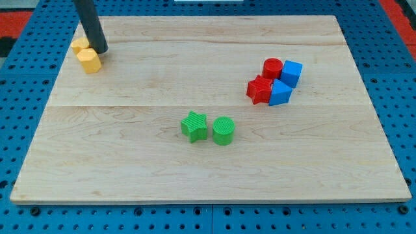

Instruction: Slide the yellow heart to the yellow hexagon

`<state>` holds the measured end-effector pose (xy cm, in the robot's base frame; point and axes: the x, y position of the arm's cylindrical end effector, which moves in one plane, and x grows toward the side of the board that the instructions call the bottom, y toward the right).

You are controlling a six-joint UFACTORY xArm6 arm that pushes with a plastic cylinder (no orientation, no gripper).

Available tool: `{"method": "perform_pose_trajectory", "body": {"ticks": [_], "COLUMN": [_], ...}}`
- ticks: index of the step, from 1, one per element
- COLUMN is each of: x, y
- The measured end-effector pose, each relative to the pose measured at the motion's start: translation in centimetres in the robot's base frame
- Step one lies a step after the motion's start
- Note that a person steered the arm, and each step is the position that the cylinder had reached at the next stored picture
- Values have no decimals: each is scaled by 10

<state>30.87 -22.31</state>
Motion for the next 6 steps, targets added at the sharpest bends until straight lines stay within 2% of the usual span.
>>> {"method": "perform_pose_trajectory", "body": {"ticks": [3, 4, 5, 6], "x": [44, 17, -26, -62], "y": [2, 45, 34, -5]}}
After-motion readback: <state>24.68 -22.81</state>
